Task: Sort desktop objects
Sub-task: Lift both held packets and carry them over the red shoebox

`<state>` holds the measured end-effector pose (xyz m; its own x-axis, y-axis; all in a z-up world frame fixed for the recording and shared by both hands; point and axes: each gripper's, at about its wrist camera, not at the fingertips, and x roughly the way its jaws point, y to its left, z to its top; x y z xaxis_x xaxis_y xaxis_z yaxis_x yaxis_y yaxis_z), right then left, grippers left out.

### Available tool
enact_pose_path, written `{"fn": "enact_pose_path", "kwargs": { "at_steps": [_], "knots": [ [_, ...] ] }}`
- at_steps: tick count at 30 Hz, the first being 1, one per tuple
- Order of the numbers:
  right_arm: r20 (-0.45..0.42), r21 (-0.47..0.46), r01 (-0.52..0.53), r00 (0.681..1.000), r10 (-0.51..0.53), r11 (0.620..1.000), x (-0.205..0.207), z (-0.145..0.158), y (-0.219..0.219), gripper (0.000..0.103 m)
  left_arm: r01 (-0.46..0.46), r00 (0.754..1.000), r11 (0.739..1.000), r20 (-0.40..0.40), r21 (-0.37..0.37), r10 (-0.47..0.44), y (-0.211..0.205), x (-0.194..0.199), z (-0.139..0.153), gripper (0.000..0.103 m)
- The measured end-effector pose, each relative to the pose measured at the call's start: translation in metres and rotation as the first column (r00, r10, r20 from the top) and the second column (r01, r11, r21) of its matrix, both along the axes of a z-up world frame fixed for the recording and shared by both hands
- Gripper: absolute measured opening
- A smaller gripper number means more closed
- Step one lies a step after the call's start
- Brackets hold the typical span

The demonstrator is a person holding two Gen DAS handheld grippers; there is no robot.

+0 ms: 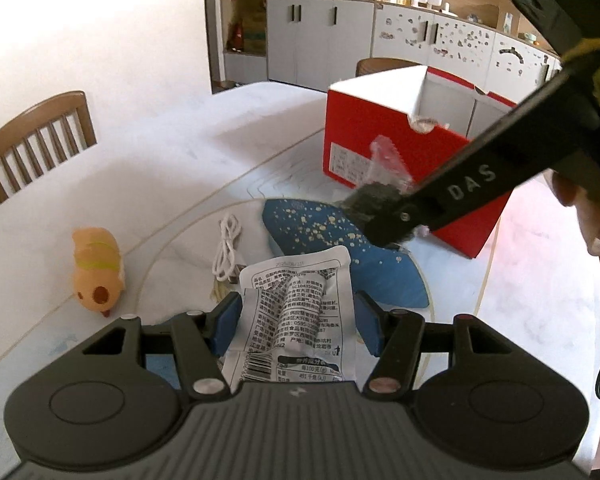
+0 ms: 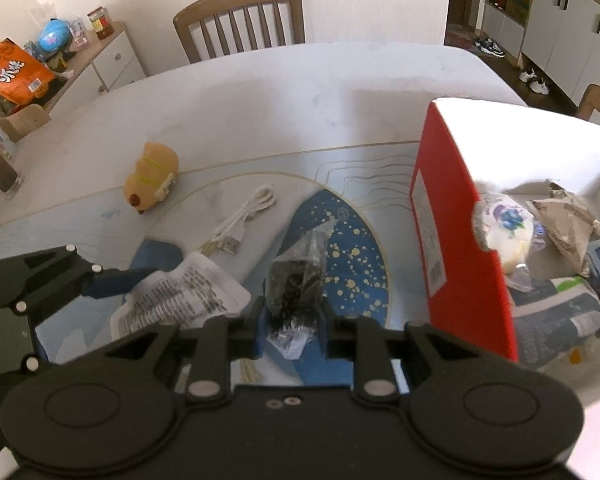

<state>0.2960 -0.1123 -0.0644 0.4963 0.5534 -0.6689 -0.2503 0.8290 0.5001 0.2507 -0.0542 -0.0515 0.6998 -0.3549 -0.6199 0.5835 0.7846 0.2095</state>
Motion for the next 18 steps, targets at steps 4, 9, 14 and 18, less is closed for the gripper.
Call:
{"fn": "enact_pose_path", "kwargs": {
  "at_steps": [4,9,14,18],
  "knots": [
    [0.023,0.019,0.010,1.000,-0.011,1.000,-0.013,0.009,-0.010,0.023,-0.021,1.000,1.000,0.017,-0.003,0.021,0.001,-0.010,0.011,0.060],
    [0.045,0.032,0.007,0.999,-0.008,0.999,-0.026,0.021,-0.022,0.023,-0.045,0.998,0.999,0.045,-0.007,0.045,-0.001,-0.024,0.024,0.060],
    [0.072,0.040,0.009,0.997,-0.012,0.999,-0.035,0.030,-0.034,0.023,-0.061,0.996,0.998,0.061,-0.010,0.062,-0.008,-0.036,0.036,0.060],
    [0.093,0.049,0.010,0.996,-0.014,0.999,-0.040,0.036,-0.048,0.023,-0.063,0.995,0.998,0.076,-0.008,0.063,-0.019,-0.045,0.047,0.060]
  ]
}}
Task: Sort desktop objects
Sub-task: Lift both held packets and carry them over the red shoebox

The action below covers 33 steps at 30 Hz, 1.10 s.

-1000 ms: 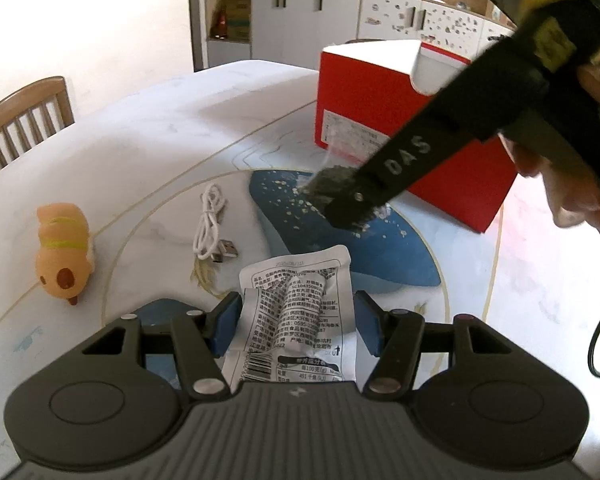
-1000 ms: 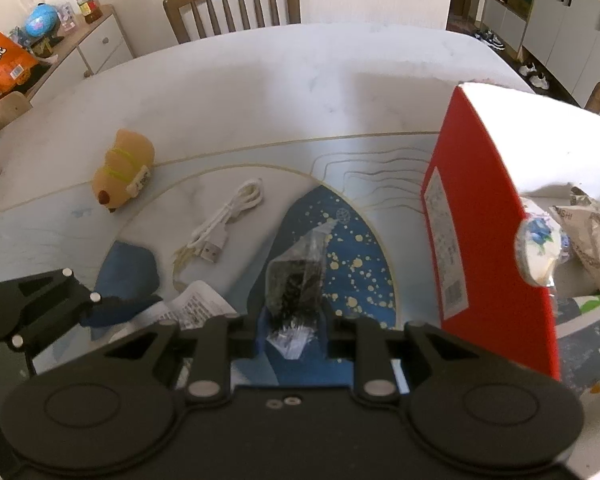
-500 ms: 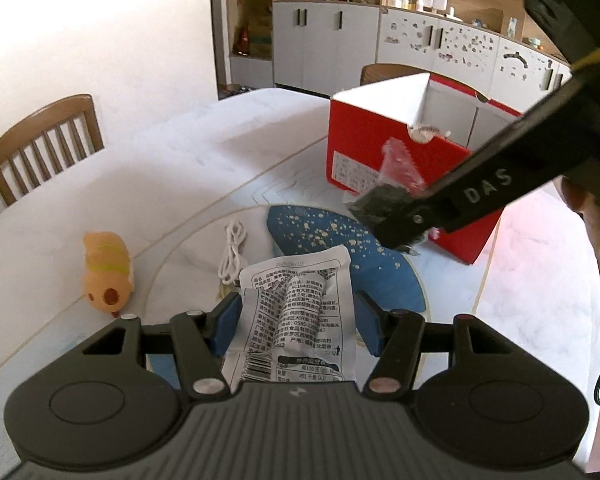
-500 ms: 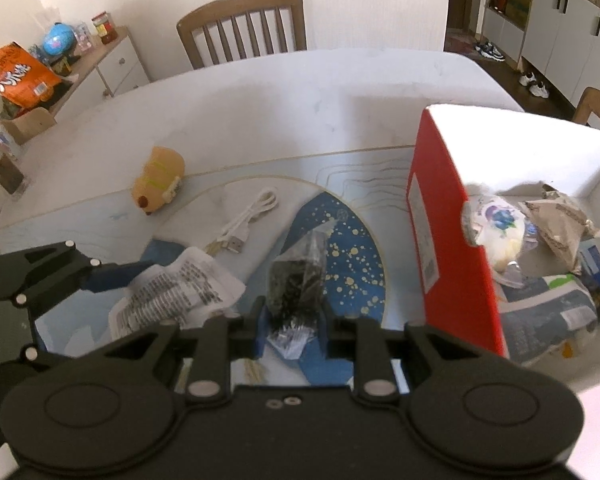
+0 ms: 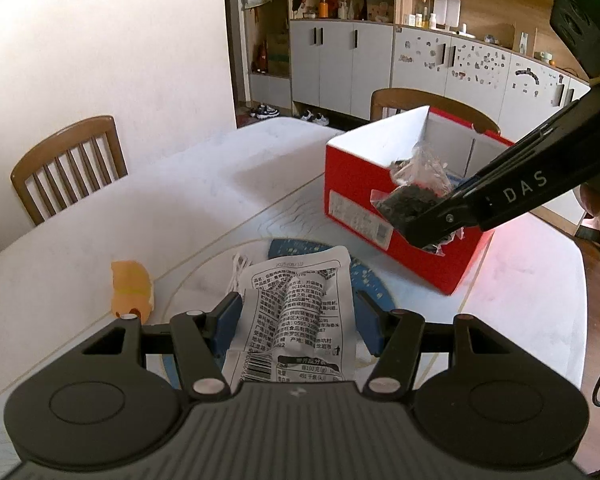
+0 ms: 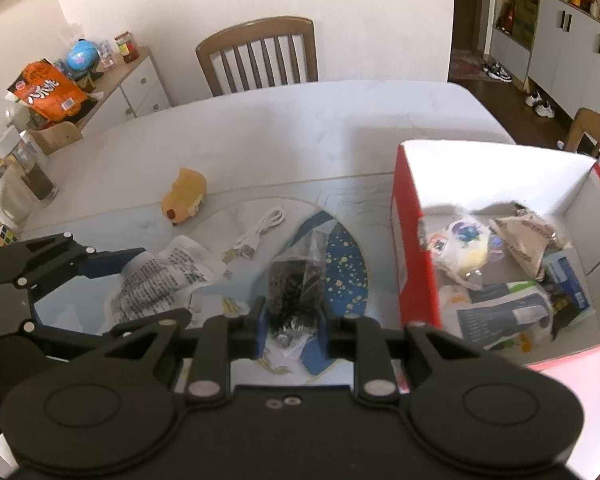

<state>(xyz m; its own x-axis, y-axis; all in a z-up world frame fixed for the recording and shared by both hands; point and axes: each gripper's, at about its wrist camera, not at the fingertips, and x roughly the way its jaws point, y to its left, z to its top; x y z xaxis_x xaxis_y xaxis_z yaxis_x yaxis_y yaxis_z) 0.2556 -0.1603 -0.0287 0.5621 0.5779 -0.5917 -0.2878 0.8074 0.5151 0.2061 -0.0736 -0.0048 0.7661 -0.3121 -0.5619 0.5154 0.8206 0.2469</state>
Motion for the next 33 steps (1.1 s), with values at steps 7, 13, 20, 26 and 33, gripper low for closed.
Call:
{"fn": "enact_pose_path", "kwargs": {
  "at_steps": [7,13,20,26,33],
  "knots": [
    [0.012,0.004,0.003,1.000,-0.003,1.000,-0.005,0.002,-0.031,0.023,-0.004,1.000,1.000,0.003,-0.006,0.004,-0.026,-0.008,0.016,0.060],
    [0.031,0.013,0.040,0.999,-0.040,0.999,-0.003,-0.001,-0.060,0.024,-0.020,1.000,1.000,-0.008,-0.017,0.020,-0.051,-0.005,0.026,0.060],
    [0.045,0.009,0.033,0.998,-0.033,0.999,0.008,-0.010,-0.093,0.024,-0.043,0.999,0.999,0.004,-0.017,0.043,-0.083,0.001,0.030,0.060],
    [0.054,0.010,0.018,0.998,-0.018,1.000,0.018,-0.020,-0.120,0.024,-0.059,0.998,0.998,0.015,-0.011,0.059,-0.108,0.007,0.030,0.060],
    [0.055,0.014,0.022,0.998,-0.023,1.000,0.026,-0.033,-0.153,0.024,-0.056,0.998,0.998,0.015,-0.001,0.056,-0.143,0.015,0.027,0.060]
  ]
}}
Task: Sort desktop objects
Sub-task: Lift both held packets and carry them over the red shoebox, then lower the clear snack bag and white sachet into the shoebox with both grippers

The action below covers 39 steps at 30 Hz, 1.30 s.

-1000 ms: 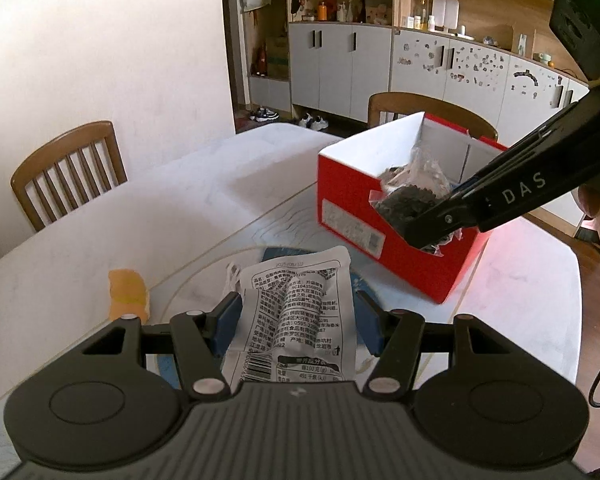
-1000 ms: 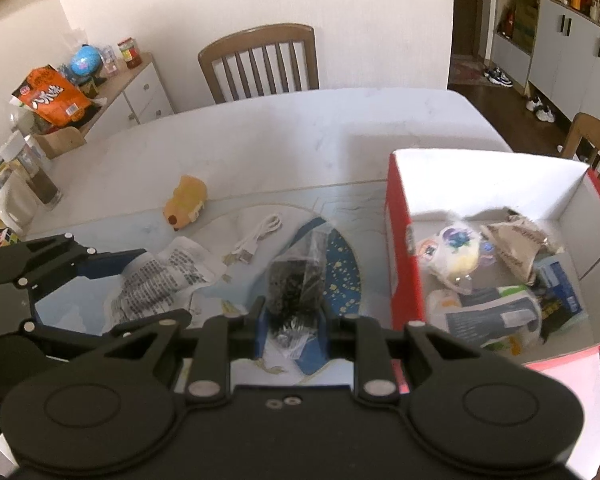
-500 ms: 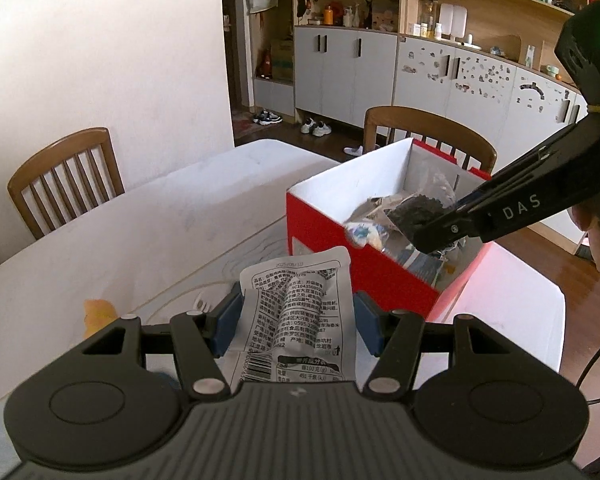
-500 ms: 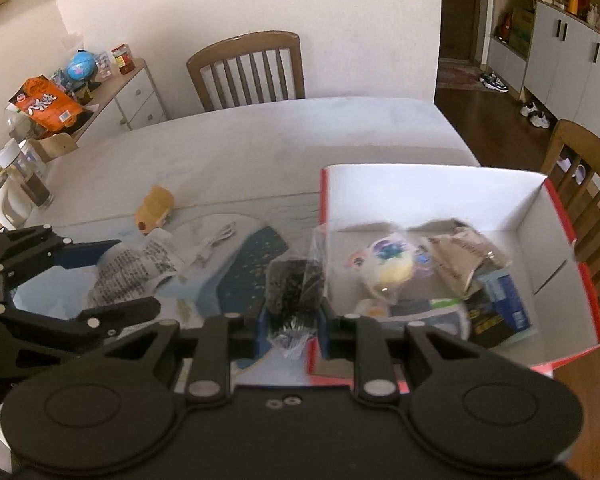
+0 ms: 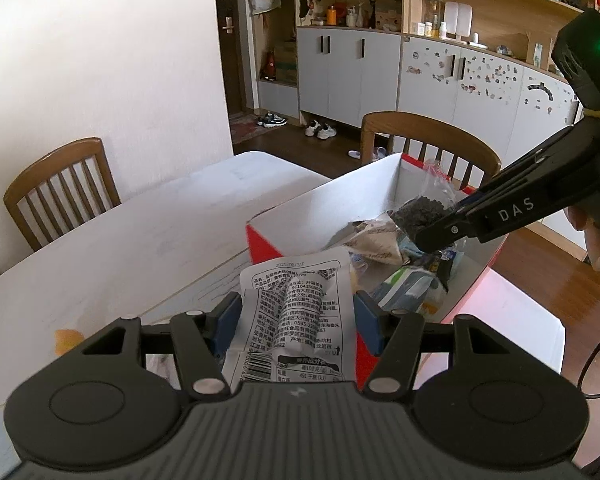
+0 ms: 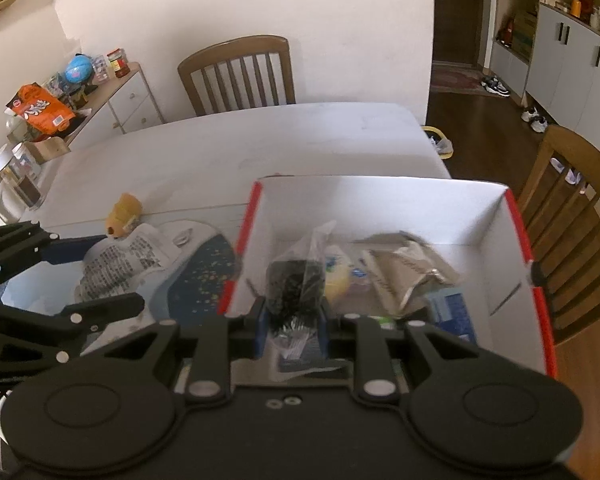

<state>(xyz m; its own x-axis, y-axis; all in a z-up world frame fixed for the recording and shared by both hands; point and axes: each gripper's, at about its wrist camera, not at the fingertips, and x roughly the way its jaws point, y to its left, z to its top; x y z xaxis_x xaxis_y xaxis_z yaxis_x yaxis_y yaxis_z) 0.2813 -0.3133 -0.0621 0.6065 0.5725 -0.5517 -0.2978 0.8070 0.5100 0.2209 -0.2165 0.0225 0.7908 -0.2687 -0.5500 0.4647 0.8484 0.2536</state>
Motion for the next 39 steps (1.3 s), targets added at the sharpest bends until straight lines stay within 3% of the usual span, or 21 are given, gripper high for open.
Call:
{"fn": "enact_pose_path", "kwargs": {
  "at_steps": [19,35,39],
  "knots": [
    [-0.072,-0.013,0.048,0.996,-0.049,0.999,0.021,-0.055,-0.068,0.024,0.061,0.998,0.996,-0.024,0.063,-0.059,-0.072,0.046,-0.018,0.060],
    [-0.129,-0.074,0.030,0.991,-0.039,0.997,0.042,-0.081,-0.069,0.024,0.089,0.994,0.990,-0.070,0.112,-0.082,-0.112,0.092,-0.034,0.060],
    [-0.160,-0.127,0.007,0.987,-0.028,0.992,0.051,-0.087,-0.065,0.024,0.106,0.992,0.986,-0.080,0.127,-0.096,-0.120,0.100,-0.038,0.060]
  ]
}}
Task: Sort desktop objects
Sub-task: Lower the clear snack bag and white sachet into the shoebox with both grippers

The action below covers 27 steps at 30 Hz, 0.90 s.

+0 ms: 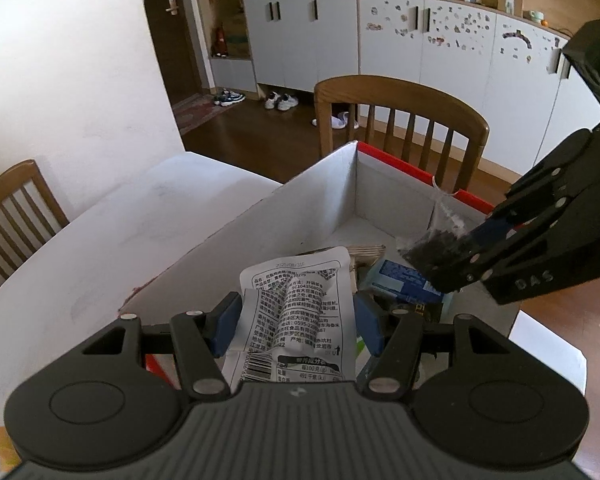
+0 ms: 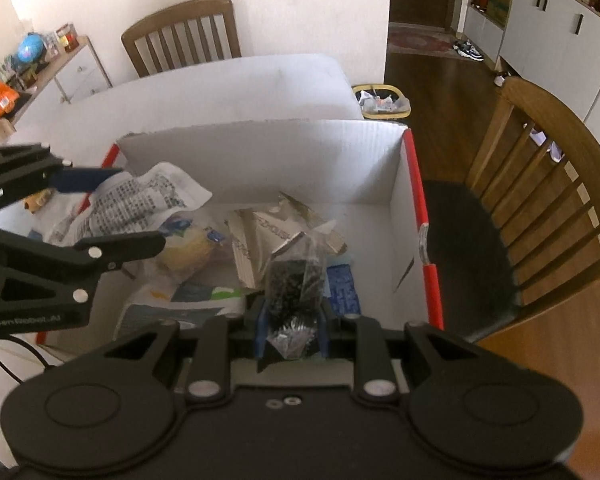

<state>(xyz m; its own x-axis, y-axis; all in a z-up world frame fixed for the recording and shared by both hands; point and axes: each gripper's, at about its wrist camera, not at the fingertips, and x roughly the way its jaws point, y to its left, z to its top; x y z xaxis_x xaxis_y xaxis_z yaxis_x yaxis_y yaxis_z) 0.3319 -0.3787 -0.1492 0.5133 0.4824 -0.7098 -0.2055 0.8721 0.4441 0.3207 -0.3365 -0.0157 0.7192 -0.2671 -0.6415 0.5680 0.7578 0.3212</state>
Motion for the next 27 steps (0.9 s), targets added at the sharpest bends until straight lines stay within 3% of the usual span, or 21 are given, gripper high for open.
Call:
{"fn": "enact_pose_path", "kwargs": {
  "at_steps": [13,27],
  "knots": [
    [-0.058,-0.117,-0.062,0.997,0.055,0.991,0.030,-0.024,0.019,0.024,-0.005,0.999,0.996,-0.033,0.084,0.007,-0.019,0.029,-0.024,0.060],
    [-0.090,-0.133,-0.086,0.993,0.074,0.987,0.044,-0.040,0.033,0.024,-0.002,0.998,0.992,-0.058,0.125,0.010,-0.027,0.046,-0.036,0.060]
  ]
}}
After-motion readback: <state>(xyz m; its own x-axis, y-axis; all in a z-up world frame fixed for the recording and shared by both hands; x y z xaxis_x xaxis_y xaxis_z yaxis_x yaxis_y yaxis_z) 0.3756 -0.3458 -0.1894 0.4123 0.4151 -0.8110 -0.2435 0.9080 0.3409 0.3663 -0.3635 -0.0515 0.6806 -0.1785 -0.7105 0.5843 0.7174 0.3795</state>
